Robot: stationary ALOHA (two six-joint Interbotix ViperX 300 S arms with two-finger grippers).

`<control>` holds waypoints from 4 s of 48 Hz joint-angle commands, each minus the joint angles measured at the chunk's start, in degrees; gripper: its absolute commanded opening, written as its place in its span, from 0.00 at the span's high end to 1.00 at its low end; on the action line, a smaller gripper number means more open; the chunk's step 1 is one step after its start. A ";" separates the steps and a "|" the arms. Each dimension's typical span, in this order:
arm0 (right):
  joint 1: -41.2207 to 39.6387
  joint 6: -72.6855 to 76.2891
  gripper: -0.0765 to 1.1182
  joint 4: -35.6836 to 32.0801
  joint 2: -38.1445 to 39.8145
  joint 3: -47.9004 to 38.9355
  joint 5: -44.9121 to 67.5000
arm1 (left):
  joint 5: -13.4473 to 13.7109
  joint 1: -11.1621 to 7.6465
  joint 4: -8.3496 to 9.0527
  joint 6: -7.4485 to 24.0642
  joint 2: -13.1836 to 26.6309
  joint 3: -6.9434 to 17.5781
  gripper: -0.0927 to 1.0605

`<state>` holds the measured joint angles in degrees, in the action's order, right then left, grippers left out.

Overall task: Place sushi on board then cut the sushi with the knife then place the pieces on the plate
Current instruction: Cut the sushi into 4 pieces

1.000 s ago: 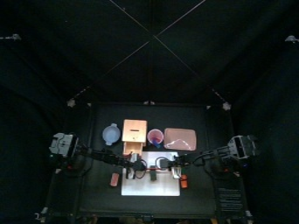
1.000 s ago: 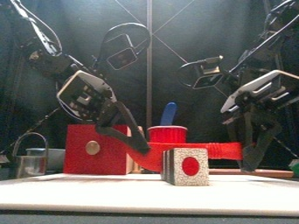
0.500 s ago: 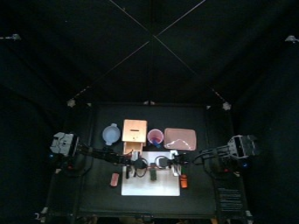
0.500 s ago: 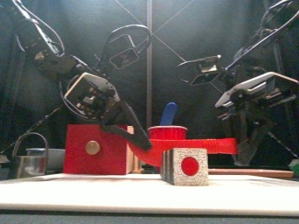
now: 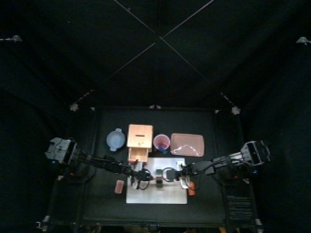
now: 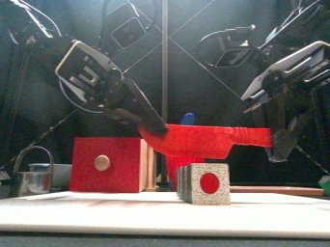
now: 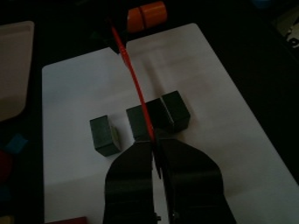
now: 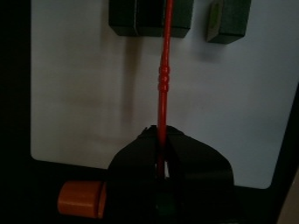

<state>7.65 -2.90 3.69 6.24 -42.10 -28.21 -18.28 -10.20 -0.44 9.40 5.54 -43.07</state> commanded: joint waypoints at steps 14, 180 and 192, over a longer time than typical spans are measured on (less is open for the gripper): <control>-0.35 -0.18 0.65 0.09 0.09 2.46 0.88 | -0.44 0.00 0.09 0.70 0.88 1.58 0.66; 2.81 -0.09 0.66 7.12 -1.32 3.16 -3.60 | -0.44 -3.78 -1.58 0.62 3.43 3.34 0.66; 1.76 -0.09 0.66 2.72 1.32 5.01 -7.03 | -0.44 -3.43 -1.41 0.79 0.09 2.99 0.66</control>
<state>10.20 -2.37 7.91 4.75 -39.02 -34.89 -18.46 -13.45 -2.11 9.67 7.65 -40.78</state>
